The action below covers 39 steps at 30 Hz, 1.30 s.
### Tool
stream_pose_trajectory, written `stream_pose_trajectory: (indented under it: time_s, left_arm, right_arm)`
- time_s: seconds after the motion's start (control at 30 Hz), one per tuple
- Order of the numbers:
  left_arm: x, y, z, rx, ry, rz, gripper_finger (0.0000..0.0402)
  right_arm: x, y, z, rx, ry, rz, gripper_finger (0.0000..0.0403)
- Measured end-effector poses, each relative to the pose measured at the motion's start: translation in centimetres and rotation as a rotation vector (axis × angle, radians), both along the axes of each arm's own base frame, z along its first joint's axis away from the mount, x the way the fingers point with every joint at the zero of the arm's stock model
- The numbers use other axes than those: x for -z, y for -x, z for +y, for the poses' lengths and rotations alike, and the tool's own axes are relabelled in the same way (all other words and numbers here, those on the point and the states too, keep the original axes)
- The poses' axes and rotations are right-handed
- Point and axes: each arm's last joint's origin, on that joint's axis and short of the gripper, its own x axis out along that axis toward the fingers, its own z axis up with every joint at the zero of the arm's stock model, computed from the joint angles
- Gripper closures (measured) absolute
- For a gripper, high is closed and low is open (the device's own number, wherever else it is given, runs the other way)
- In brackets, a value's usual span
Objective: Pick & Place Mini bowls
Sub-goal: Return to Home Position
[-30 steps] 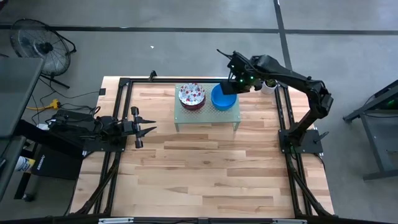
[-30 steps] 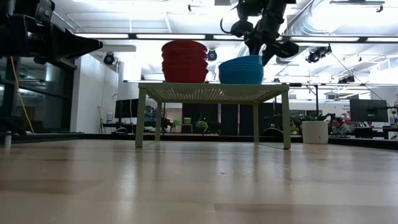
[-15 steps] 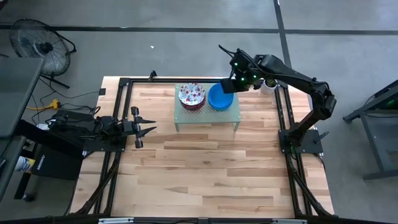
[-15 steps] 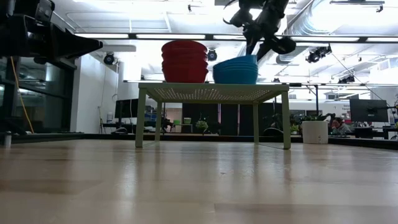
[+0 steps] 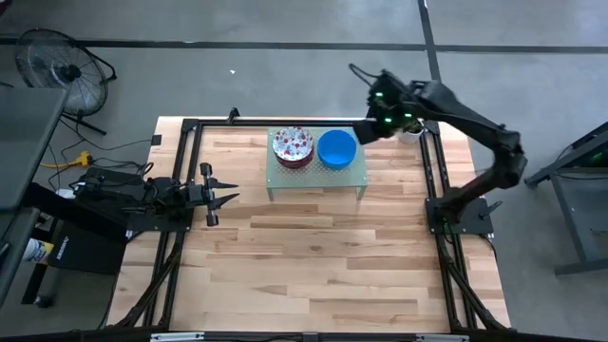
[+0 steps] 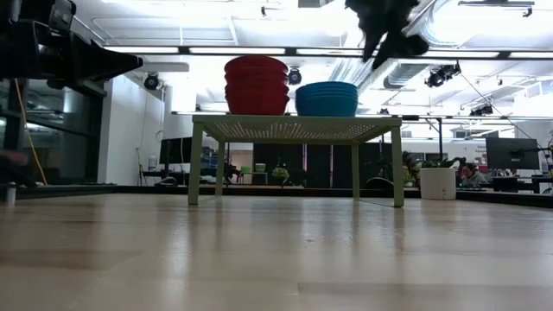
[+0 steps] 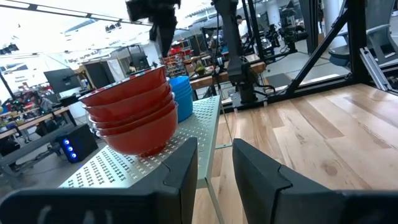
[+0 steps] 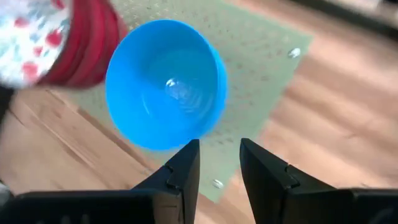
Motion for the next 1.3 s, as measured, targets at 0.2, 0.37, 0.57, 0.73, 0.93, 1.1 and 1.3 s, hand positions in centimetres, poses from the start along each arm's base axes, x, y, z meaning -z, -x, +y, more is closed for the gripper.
stream_pose_trajectory:
  time_s: [0.2, 0.37, 0.57, 0.73, 0.93, 1.1, 1.3]
  left_arm:
    - [0.0, 0.0, 0.0, 0.000, 0.000, 0.000, 0.0305]
    - [0.0, 0.0, 0.0, 0.000, 0.000, 0.000, 0.0305]
    - [0.0, 0.0, 0.0, 0.000, 0.000, 0.000, 0.0305]
    - [0.0, 0.0, 0.0, 0.000, 0.000, 0.000, 0.0305]
    - [0.0, 0.0, 0.0, 0.000, 0.000, 0.000, 0.0305]
    - [0.0, 0.0, 0.0, 0.000, 0.000, 0.000, 0.0305]
    - [0.0, 0.0, 0.0, 0.000, 0.000, 0.000, 0.0305]
  right_arm:
    - [-1.5, 3.1, 5.3, -0.088, 0.281, -0.083, 0.0300]
    - [1.9, 5.3, 8.9, -0.135, 0.348, -0.315, 0.0300]
    - [7.3, 7.5, 11.4, -0.154, 0.325, -0.593, 0.0300]
    - [11.0, 8.8, 12.4, -0.196, 0.329, -0.847, 0.0300]
    - [14.9, 10.2, 12.7, -0.199, 0.336, -1.028, 0.0300]
    - [17.0, 11.2, 12.8, -0.176, 0.350, -1.170, 0.0300]
    - [18.5, 11.9, 12.8, -0.168, 0.350, -1.220, 0.0300]
